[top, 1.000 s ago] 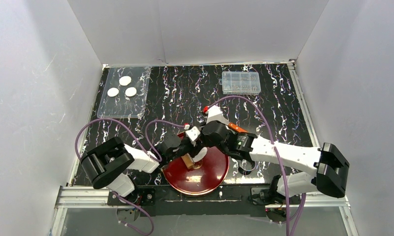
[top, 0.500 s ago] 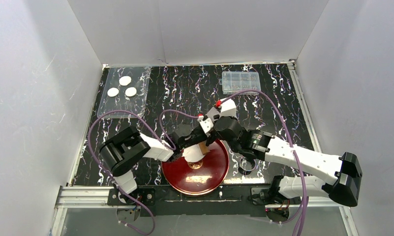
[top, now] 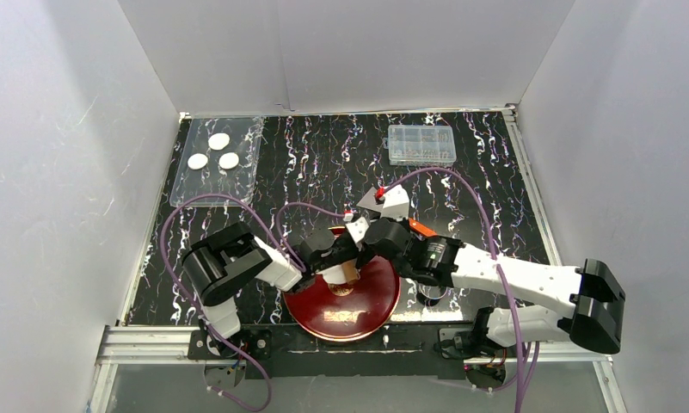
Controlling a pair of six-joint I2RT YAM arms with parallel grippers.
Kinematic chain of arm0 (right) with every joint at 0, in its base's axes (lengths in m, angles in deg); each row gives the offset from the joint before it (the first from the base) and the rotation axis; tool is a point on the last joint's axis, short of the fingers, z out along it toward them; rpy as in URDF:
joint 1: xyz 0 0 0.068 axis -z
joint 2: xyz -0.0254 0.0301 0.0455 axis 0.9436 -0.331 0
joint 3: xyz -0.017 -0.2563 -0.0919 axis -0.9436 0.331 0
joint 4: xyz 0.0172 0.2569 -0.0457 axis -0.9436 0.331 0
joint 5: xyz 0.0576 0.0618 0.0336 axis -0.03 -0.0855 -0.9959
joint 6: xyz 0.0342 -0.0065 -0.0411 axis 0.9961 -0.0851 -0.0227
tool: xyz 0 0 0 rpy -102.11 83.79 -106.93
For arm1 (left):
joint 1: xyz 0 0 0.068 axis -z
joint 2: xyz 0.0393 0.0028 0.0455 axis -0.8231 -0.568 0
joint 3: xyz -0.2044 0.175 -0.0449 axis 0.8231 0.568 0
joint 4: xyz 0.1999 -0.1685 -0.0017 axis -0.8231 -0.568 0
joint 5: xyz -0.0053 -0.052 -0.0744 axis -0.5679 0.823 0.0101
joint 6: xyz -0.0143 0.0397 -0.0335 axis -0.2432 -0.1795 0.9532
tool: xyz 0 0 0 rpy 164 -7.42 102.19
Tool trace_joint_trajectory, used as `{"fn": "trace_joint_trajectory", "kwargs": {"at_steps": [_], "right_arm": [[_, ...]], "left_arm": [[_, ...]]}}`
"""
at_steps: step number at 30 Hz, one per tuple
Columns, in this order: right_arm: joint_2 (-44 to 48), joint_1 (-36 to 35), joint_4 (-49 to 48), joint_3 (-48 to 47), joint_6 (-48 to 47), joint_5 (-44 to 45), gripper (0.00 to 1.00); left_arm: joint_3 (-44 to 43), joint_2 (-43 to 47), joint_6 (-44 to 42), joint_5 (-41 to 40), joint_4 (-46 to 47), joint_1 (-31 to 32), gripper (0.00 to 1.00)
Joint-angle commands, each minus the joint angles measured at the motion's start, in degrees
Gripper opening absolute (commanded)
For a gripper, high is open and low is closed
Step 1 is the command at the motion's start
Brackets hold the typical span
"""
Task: Roll out the dumpling wrappers from the dough
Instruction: Flatten out the dough on the work surface.
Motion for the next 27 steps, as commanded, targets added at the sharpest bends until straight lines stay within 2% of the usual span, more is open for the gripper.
{"fn": "trace_joint_trajectory", "kwargs": {"at_steps": [1, 9, 12, 19, 27], "right_arm": [[-6.05, -11.59, -9.07, -0.78, -4.52, -20.15, 0.01], [-7.67, -12.54, -11.67, 0.55, -2.44, -21.52, 0.01], [-8.64, -12.54, -13.25, 0.57, -2.43, -22.38, 0.01], [-11.75, -12.54, -14.99, -1.07, -3.94, -25.07, 0.01], [-14.40, -12.45, -15.79, -3.15, -6.27, -26.51, 0.01]], "left_arm": [[-0.68, -2.33, 2.73, -8.74, -18.50, 3.25, 0.00], [3.25, -2.15, 4.69, -10.84, -21.06, 3.35, 0.00], [5.25, -1.32, 4.74, -14.07, -22.01, 3.01, 0.00], [7.70, 1.51, 8.53, -16.07, -25.02, 1.96, 0.00], [10.13, 6.67, 8.63, -17.64, -27.53, 0.27, 0.00]]}}
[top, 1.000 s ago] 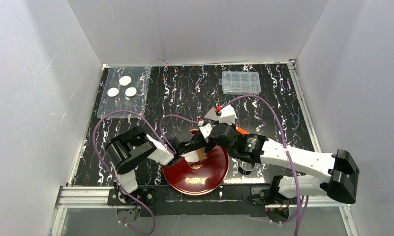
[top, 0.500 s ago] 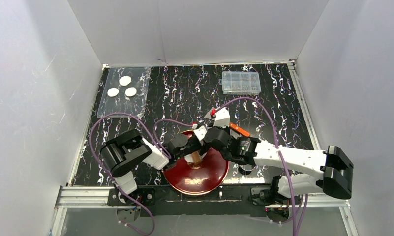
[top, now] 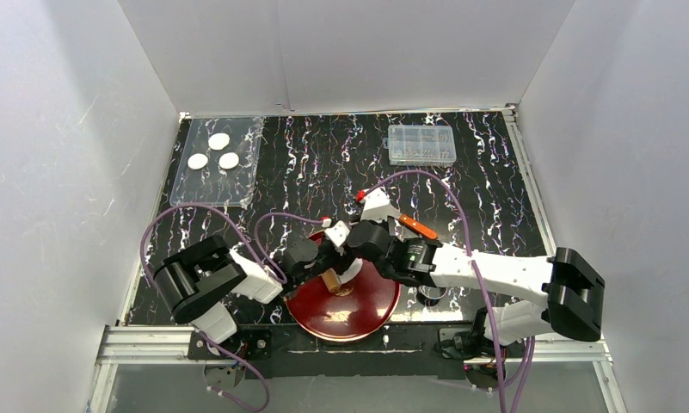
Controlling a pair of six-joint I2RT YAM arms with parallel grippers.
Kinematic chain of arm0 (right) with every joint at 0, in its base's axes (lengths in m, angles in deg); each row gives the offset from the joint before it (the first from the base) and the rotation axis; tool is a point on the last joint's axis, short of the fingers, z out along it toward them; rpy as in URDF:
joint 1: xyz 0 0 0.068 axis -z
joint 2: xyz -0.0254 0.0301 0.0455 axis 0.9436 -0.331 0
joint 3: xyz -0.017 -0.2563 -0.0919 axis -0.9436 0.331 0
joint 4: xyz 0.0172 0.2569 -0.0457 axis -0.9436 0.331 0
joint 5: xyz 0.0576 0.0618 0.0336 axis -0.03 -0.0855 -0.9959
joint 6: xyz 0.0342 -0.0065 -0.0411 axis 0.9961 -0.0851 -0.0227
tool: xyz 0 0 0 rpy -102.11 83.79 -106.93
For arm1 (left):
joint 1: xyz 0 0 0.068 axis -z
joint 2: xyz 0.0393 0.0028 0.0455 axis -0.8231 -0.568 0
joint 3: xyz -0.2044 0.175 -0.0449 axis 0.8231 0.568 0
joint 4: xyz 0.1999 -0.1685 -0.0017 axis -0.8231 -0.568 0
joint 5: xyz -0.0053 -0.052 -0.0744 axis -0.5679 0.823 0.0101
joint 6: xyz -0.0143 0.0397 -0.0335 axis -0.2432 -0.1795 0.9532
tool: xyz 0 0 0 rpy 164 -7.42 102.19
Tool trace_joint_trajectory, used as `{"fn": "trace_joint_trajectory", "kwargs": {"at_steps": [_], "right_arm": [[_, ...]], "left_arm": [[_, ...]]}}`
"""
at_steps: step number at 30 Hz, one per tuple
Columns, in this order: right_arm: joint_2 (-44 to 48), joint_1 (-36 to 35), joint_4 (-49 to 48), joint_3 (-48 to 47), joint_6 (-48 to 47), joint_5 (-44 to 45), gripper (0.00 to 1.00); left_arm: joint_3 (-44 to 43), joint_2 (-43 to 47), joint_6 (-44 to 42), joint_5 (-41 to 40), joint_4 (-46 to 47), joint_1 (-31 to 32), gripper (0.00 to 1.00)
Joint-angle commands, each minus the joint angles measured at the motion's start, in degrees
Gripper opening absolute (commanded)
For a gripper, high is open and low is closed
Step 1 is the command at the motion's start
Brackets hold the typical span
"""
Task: Roll out the dumpling wrappers from the dough
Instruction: Flatten out the dough on the work surface.
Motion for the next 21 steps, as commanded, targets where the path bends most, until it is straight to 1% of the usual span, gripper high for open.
{"fn": "trace_joint_trajectory", "kwargs": {"at_steps": [1, 4, 8, 10, 13, 15, 18, 21], "right_arm": [[-7.21, -9.27, -5.87, -2.50, -7.84, -24.42, 0.01], [-6.54, -8.69, -4.76, -3.33, -8.88, -23.26, 0.01], [-4.31, -7.12, -5.03, -4.72, -12.17, -22.02, 0.01], [-3.58, -6.35, -3.91, -6.44, -13.91, -21.41, 0.01], [-2.37, -5.70, -2.65, -8.22, -15.30, -19.76, 0.01], [-1.40, -5.52, -2.21, -8.11, -15.74, -18.38, 0.01], [-0.14, -5.51, -1.10, -7.66, -17.04, -16.65, 0.01], [0.28, -5.44, 1.51, -7.54, -17.88, -15.66, 0.01]], "left_arm": [[0.09, -1.39, 3.95, -5.72, -23.54, -0.03, 0.00], [-0.41, 0.63, -1.50, -3.12, -20.74, -0.08, 0.00], [-4.49, 1.79, -10.09, -0.94, -19.48, -1.48, 0.00], [-6.53, 2.36, -13.00, 2.32, -18.48, -2.65, 0.00], [-8.59, 2.43, -15.94, 5.00, -16.47, -3.69, 0.00], [-9.93, 1.86, -16.37, 7.20, -14.86, -3.74, 0.00], [-12.36, -0.02, -13.02, 10.79, -13.87, -3.21, 0.00], [-13.82, -2.47, -11.85, 10.84, -12.82, -0.87, 0.00]]}}
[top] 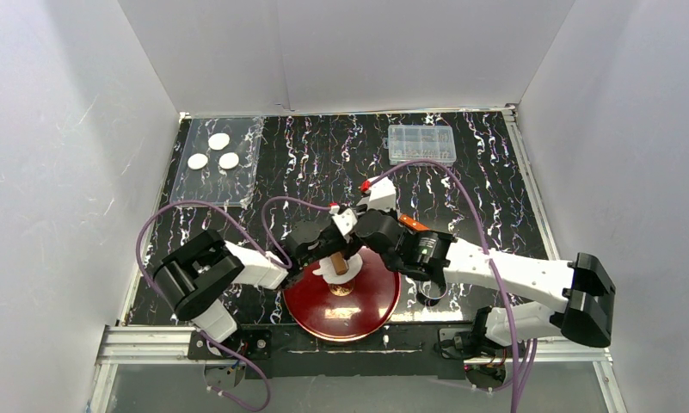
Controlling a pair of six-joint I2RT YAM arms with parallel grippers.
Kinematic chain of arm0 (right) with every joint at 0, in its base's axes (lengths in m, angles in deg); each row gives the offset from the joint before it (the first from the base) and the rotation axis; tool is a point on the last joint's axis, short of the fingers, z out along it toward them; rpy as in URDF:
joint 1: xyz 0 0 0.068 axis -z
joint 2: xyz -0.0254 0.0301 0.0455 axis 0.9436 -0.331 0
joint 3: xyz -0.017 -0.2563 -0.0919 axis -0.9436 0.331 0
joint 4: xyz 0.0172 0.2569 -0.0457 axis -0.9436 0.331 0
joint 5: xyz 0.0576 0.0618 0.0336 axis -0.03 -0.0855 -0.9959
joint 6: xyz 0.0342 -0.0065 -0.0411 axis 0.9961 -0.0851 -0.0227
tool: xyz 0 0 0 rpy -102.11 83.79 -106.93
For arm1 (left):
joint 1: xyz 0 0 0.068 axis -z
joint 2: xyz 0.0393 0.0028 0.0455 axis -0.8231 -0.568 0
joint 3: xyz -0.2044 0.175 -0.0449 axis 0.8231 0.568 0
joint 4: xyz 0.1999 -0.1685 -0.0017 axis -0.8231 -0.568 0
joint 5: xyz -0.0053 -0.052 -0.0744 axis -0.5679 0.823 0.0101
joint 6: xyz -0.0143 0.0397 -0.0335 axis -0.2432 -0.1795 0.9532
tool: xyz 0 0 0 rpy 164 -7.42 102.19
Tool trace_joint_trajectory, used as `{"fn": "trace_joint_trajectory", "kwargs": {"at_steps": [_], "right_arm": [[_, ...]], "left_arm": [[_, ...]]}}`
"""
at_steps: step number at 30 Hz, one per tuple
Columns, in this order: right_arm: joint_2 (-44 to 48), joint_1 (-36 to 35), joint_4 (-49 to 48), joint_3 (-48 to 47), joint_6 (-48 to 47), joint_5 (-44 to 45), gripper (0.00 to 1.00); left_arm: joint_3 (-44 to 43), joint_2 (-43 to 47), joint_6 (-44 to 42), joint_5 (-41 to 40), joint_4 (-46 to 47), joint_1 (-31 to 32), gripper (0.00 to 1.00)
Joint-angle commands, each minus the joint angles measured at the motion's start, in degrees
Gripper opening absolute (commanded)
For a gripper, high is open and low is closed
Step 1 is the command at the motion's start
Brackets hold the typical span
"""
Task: Roll out the dumpling wrappers from the dough
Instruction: Flatten out the dough on the work surface.
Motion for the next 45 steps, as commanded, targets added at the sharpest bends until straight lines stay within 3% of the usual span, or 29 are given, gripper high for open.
{"fn": "trace_joint_trajectory", "kwargs": {"at_steps": [1, 13, 20, 29, 39, 45], "right_arm": [[-2.63, -6.71, -1.46, -2.55, -10.76, -18.85, 0.01], [-1.98, -6.81, -0.14, 3.90, -4.59, -20.65, 0.01], [-6.44, -9.57, -5.38, 6.41, 0.13, -22.54, 0.01], [-12.06, -11.10, -7.16, 3.30, -0.74, -23.65, 0.01], [-7.41, -8.47, -6.80, -0.54, -6.60, -20.61, 0.01], [-4.49, -6.64, -6.43, -3.06, -12.15, -18.14, 0.01]], "left_arm": [[-7.34, -5.43, -4.17, -0.38, -9.21, 4.75, 0.00], [-7.36, -11.18, 2.71, -4.30, -12.10, 7.29, 0.00], [-0.59, -9.75, 2.96, -8.82, -13.21, 7.42, 0.00], [4.17, -5.50, 3.38, -13.47, -15.66, 6.84, 0.00], [2.03, 0.86, -4.80, -13.37, -17.88, 3.28, 0.00], [-1.74, 2.49, -9.59, -8.01, -16.72, -0.94, 0.00]]}}
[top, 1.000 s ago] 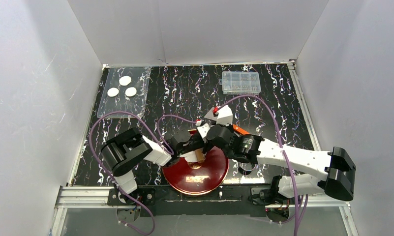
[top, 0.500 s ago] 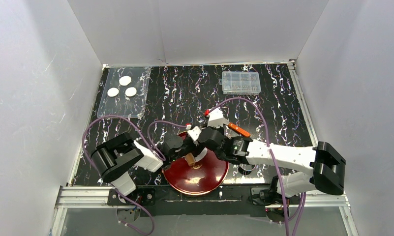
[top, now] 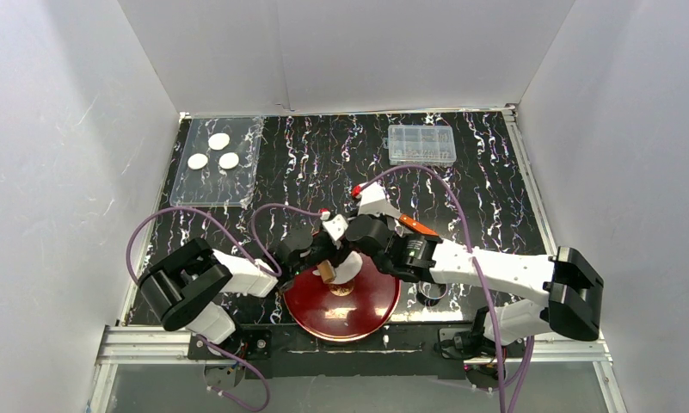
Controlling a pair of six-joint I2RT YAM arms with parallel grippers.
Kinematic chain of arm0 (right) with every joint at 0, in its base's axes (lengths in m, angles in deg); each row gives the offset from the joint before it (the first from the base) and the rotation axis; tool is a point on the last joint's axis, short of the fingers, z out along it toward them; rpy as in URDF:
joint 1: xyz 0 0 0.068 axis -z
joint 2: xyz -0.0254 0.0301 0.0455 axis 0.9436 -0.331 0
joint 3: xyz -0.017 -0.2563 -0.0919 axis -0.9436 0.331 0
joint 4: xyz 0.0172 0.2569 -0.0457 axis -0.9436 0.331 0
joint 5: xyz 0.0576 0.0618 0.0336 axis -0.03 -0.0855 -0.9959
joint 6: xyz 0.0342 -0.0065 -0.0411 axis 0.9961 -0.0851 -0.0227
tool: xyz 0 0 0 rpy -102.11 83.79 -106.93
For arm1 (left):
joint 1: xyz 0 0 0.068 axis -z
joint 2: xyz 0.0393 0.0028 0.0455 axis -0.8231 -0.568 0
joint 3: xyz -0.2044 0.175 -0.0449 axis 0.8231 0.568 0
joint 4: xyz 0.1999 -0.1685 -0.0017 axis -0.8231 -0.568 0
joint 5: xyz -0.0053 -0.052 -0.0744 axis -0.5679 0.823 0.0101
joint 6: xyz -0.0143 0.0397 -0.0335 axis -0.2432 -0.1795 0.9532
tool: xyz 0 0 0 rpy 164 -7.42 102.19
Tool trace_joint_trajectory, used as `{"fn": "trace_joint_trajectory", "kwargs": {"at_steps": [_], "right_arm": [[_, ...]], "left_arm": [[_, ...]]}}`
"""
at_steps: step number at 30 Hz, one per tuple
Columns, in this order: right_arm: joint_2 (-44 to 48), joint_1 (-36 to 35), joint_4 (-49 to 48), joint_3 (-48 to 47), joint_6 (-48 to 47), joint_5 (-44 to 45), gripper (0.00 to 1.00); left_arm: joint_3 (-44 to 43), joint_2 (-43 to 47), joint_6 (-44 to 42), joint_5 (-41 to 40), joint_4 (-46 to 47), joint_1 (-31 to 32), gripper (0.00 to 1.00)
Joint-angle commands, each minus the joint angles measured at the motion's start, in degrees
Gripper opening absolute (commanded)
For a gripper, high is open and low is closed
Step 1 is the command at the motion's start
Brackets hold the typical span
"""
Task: Roll out the dumpling wrappers from the dough
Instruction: Flatten out the dough on the work surface.
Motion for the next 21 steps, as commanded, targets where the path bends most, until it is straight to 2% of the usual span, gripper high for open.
{"fn": "trace_joint_trajectory", "kwargs": {"at_steps": [1, 5, 15, 21], "right_arm": [[-0.86, -5.76, -2.72, -4.94, -15.63, -14.91, 0.01], [-0.87, -5.72, -0.57, -4.83, -14.15, -12.92, 0.01], [2.38, -5.72, 5.68, -0.59, -10.12, -8.91, 0.01], [4.26, -5.81, 6.66, 3.45, -5.42, -10.14, 0.01]], "left_arm": [[-8.33, -1.59, -11.83, -1.35, -11.86, -1.28, 0.00], [-11.67, -4.48, -8.25, 4.12, -10.01, -0.69, 0.00], [-15.88, -12.68, -5.40, 2.85, -5.36, 6.08, 0.00], [-17.20, -16.95, -2.07, 0.80, -6.24, 7.75, 0.00]]}}
